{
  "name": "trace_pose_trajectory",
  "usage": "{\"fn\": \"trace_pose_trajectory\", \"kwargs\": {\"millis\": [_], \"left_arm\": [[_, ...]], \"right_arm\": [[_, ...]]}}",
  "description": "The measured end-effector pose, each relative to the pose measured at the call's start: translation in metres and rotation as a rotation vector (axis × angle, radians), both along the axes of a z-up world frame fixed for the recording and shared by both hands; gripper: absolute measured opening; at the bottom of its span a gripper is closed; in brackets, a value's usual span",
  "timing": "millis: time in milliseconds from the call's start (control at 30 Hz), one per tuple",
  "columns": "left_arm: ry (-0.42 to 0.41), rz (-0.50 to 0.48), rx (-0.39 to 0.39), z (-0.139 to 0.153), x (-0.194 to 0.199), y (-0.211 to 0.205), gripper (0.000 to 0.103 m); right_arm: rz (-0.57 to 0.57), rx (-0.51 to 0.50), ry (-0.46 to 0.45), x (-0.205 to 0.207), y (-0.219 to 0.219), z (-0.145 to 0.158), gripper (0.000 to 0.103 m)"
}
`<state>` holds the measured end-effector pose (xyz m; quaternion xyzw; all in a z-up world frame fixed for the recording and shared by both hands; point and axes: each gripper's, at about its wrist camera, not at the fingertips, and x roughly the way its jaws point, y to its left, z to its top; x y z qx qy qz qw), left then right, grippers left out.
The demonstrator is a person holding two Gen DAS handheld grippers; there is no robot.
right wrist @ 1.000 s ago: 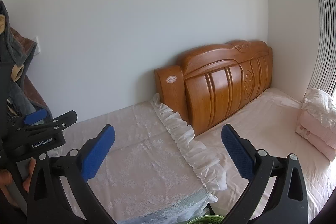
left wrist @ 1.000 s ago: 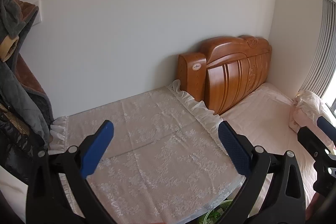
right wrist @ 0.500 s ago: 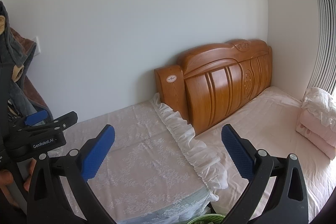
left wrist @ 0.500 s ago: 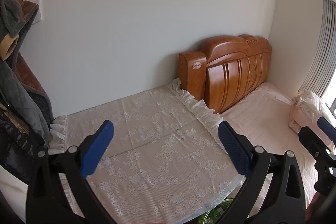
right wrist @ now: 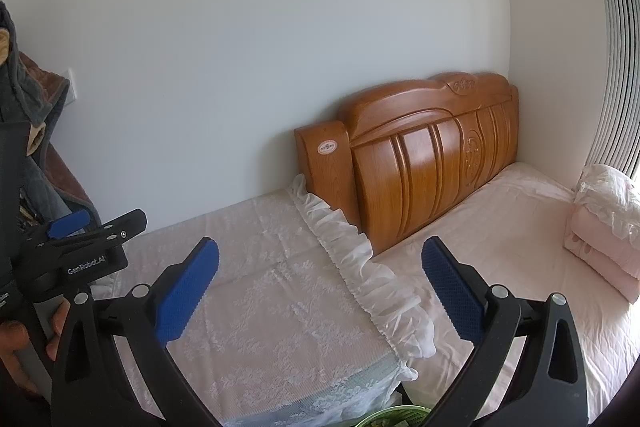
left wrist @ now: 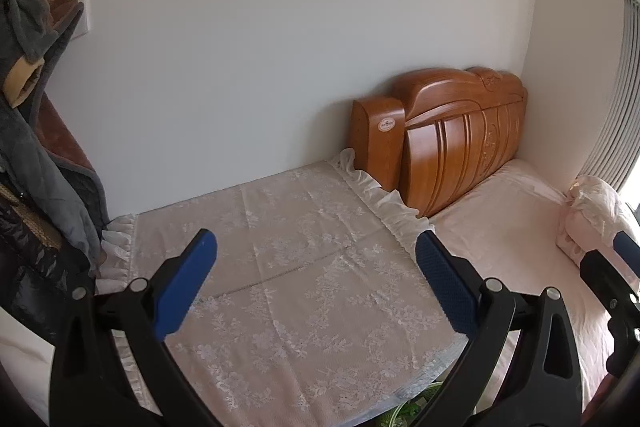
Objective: Collect trash
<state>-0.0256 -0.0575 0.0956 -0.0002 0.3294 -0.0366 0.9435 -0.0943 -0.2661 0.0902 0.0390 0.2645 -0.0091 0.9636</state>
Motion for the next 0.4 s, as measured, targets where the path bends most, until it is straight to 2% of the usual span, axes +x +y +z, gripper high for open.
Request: {"fn": "trace_pose_trajectory", "kwargs": {"millis": [400], "left_arm": [[-0.003,-0.018,0.001,-0.0004,-0.0023,-0.0025,0.095]], "right_arm": [[-0.002,0.003,0.004,-0.0007,0.0032,-0.003,0.101]]}}
